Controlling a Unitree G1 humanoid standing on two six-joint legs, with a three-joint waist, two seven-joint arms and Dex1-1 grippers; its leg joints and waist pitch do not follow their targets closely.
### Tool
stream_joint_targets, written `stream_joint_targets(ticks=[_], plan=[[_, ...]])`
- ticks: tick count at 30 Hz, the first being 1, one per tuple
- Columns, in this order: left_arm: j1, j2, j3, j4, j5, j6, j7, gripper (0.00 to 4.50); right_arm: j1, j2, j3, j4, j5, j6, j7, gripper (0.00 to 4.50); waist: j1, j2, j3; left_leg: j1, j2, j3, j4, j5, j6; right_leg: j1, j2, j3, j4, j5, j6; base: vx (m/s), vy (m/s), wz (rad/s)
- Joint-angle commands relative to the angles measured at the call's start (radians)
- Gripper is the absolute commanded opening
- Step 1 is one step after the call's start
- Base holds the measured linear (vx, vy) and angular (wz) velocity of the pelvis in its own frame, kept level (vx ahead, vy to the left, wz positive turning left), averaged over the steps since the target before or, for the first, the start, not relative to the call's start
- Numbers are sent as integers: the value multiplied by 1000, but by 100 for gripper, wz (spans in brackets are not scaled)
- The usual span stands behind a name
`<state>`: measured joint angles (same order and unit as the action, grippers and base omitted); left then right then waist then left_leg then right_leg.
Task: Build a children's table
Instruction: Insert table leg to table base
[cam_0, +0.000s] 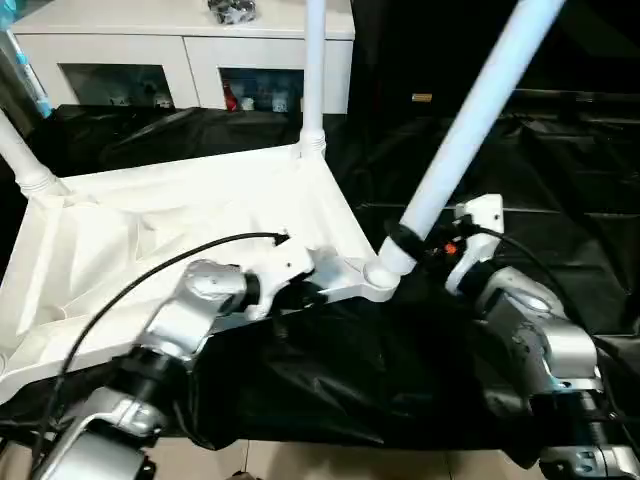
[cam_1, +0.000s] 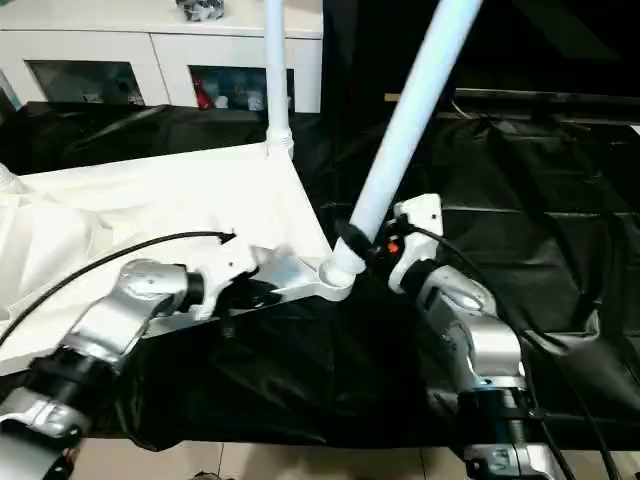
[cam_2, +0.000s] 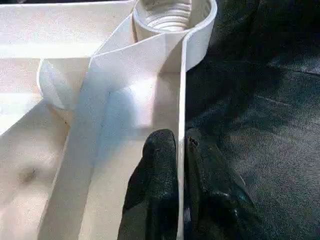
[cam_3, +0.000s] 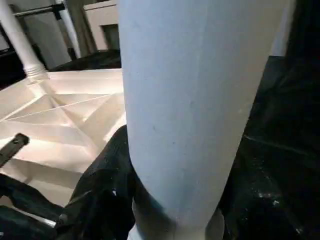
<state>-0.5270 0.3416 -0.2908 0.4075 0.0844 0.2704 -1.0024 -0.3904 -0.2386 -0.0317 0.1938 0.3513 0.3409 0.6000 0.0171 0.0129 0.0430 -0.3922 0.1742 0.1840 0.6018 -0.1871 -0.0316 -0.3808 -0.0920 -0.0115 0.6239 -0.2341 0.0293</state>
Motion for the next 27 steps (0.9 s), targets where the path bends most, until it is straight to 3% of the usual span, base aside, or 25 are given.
stream_joint_targets(ticks=[1, 9, 12, 13, 14, 15, 18, 19, 24, 25, 27], plan=[[31, 17, -18, 37, 18, 37, -11, 11, -19, -1, 0, -4, 1, 4, 15, 188, 7, -19, -59, 21, 44, -10, -66, -74, 93, 36, -40, 19, -60, 51, -292, 0, 0, 0], [37, -3, -5, 44, -43, 3, -42, 0, -80, -8, 47, 105, -25, 13, 65, 188, 5, -28, -63, 19, 42, -8, -61, -40, 106, 39, -39, 19, -53, 104, -303, 0, 0, 0], [39, -2, -9, 42, -42, 4, -49, 0, -96, -16, 64, 143, -43, 32, 73, 188, 7, -25, -64, 20, 43, -8, -60, -26, 110, 39, -39, 18, -51, 109, -308, 0, 0, 0], [39, -5, -6, 43, -46, 7, -48, 0, -102, -18, 67, 156, -46, 38, 77, 188, 8, -30, -64, 20, 43, -7, -59, -20, 113, 39, -38, 19, -51, 119, -307, 0, 0, 0], [38, -6, -3, 45, -48, 8, -48, 0, -106, -18, 68, 166, -48, 42, 80, 188, 9, -29, -64, 18, 43, -7, -59, -19, 115, 40, -40, 19, -49, 123, -306, 0, 0, 0], [38, -8, -1, 46, -52, 8, -49, 0, -113, -19, 73, 180, -51, 45, 87, 188, 7, -36, -63, 18, 43, -6, -60, -24, 118, 40, -39, 18, -51, 113, -306, 0, 0, 0], [35, -11, 7, 48, -64, 18, -47, 0, -134, -22, 90, 230, -62, 50, 106, 188, 8, -31, -62, 21, 44, -7, -60, -41, 111, 37, -40, 19, -53, 77, -306, 0, 0, 0], [34, -12, 10, 48, -64, 21, -45, 0, -139, -25, 94, 240, -65, 50, 109, 188, 9, -36, -62, 20, 45, -7, -62, -42, 108, 38, -41, 18, -52, 70, -306, 0, 0, 0], [30, -11, 13, 58, -52, 23, -35, 0, -147, -28, 92, 243, -56, 73, 128, 188, 9, -37, -62, 25, 46, -7, -64, -55, 95, 36, -39, 19, -54, 76, -300, 0, 0, 0], [28, -13, 14, 62, -52, 20, -33, 0, -147, -32, 90, 238, -55, 76, 137, 188, 8, -48, -63, 23, 46, -6, -64, -58, 95, 37, -38, 20, -54, 81, -299, 0, 0, 0], [26, -14, 17, 65, -55, 20, -34, 0, -140, -40, 89, 220, -49, 90, 149, 188, 11, -46, -62, 25, 46, -6, -65, -70, 92, 37, -40, 20, -55, 62, -295, 0, 0, 0]])
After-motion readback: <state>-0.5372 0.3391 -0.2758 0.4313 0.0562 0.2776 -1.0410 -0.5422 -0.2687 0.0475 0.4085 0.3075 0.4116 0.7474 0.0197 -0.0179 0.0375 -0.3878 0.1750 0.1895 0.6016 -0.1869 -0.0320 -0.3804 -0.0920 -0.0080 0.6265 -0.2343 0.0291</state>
